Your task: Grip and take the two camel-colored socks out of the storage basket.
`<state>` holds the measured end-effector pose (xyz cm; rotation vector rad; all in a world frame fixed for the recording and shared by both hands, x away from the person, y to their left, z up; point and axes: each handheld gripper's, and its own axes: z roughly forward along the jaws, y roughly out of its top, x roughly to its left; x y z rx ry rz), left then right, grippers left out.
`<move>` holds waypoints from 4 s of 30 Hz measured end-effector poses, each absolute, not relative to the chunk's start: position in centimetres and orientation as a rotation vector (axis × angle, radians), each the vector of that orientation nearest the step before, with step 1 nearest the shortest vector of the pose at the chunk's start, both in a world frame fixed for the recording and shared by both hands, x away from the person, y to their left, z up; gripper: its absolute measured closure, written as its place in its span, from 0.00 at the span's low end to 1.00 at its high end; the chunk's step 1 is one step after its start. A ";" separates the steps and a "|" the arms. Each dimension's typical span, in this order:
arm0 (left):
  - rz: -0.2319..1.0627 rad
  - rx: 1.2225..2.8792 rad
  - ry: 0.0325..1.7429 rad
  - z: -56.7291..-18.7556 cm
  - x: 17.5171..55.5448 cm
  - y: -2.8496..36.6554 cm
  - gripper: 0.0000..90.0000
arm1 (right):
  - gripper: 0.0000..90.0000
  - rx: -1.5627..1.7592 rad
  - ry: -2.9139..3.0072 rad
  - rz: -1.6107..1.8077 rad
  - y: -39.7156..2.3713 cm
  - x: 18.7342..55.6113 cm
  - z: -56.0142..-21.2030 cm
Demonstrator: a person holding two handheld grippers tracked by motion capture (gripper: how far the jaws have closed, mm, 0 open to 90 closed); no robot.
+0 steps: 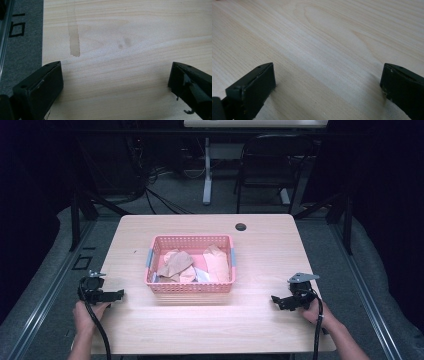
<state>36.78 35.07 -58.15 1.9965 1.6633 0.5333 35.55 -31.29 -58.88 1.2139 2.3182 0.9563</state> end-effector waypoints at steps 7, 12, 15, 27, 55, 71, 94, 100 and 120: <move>0.533 1.997 1.664 -58.1 36.8 35.0 0.00 | 0.00 1.215 2.315 0.967 -31.3 35.5 -58.9; 0.530 2.000 1.664 -58.1 36.8 35.0 0.00 | 0.00 1.214 2.318 0.966 -31.3 35.6 -58.9; 0.523 1.999 1.672 -58.1 36.9 35.0 0.00 | 0.00 1.214 2.312 0.968 -31.3 35.5 -58.9; 0.457 2.080 1.697 -57.5 37.5 35.1 0.00 | 0.00 1.215 2.309 0.968 -31.3 35.5 -59.0; 0.360 2.087 1.595 -51.0 38.3 34.7 0.00 | 0.00 1.224 2.304 0.963 -31.3 35.4 -58.9; 0.317 2.128 1.510 -46.9 40.3 32.2 0.00 | 0.00 1.225 2.303 0.962 -31.3 35.4 -58.9; 0.289 2.211 1.315 -44.0 43.6 25.1 0.00 | 0.00 1.225 2.303 0.962 -31.3 35.4 -58.9; 0.287 2.257 1.261 -44.0 44.5 22.4 0.00 | 0.00 1.225 2.303 0.962 -31.3 35.4 -58.9; 0.212 2.368 1.186 -46.9 46.5 17.1 0.11 | 0.00 1.225 2.303 0.962 -31.3 35.4 -58.9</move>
